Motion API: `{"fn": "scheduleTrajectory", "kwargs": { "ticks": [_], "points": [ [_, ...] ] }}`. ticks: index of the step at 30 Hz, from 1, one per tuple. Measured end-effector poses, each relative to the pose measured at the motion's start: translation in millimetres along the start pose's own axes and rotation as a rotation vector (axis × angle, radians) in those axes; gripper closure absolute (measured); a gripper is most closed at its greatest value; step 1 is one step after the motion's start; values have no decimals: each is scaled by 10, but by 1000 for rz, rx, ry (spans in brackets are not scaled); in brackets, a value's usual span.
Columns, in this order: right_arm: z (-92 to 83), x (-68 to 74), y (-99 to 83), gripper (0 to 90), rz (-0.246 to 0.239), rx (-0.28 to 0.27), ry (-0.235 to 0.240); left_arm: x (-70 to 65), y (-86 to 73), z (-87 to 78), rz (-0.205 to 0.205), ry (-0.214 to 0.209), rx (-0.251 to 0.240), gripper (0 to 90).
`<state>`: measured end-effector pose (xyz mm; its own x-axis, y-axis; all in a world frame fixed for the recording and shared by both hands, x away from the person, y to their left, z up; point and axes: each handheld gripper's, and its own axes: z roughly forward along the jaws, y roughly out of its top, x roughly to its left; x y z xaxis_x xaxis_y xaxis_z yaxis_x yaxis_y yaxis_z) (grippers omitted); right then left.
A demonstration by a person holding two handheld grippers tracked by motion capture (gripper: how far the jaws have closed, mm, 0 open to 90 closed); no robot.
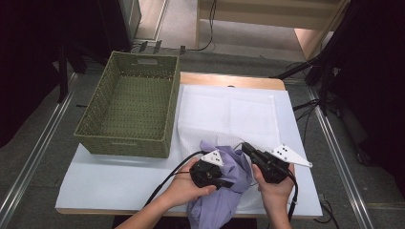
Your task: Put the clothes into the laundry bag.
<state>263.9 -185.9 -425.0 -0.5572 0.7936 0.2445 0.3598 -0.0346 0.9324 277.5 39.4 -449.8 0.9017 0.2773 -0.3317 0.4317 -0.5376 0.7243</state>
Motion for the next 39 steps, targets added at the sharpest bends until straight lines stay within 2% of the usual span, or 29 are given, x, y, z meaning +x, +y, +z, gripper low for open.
{"fn": "scheduleTrajectory", "kwargs": {
  "ticks": [2,3,4,5,7,10,12,13,14,19,21,23,24,25,26,27,28,32,35,39],
  "points": [
    [45,1,-39,899,-1,32,6,-30,13,-58,15,11,-29,755],
    [65,-5,-61,899,-2,46,2,-44,21,-101,17,37,-70,701],
    [94,-12,-87,899,8,62,2,-45,28,-130,15,56,-80,625],
    [104,-16,-95,899,10,67,0,-42,33,-158,8,76,-88,598],
    [116,-17,-103,899,10,73,2,-25,45,-237,-27,160,-111,536],
    [112,-15,-104,899,7,78,-2,-3,40,-316,-59,245,-138,402],
    [113,-20,-107,899,8,79,-4,18,33,-343,-80,305,-136,299],
    [117,-19,-108,899,12,80,-4,36,33,-345,-89,329,-121,238],
    [119,-16,-110,899,13,81,-2,74,28,-340,-116,346,-95,179],
    [138,10,-113,899,3,90,4,249,-6,-246,-203,335,-34,0],
    [141,17,-115,899,4,92,9,279,-12,-213,-217,316,-30,0],
    [144,14,-117,899,2,95,10,303,-13,-161,-216,268,-16,0],
    [146,12,-119,899,3,95,11,305,-10,-147,-209,259,-7,7],
    [146,12,-119,899,3,95,12,296,-6,-134,-195,232,-3,69],
    [145,15,-119,899,4,96,11,283,-1,-129,-184,213,-11,173],
    [142,20,-119,899,6,98,13,260,9,-131,-170,201,-16,224],
    [143,19,-119,899,1,96,14,242,17,-137,-150,191,-19,359],
    [138,27,-110,899,1,93,13,119,69,-159,-90,171,-37,733],
    [142,29,-110,899,1,92,12,43,112,-133,-51,127,-32,842],
    [156,48,-111,899,-3,92,12,-9,162,-46,-12,106,-7,858]
  ]
}}
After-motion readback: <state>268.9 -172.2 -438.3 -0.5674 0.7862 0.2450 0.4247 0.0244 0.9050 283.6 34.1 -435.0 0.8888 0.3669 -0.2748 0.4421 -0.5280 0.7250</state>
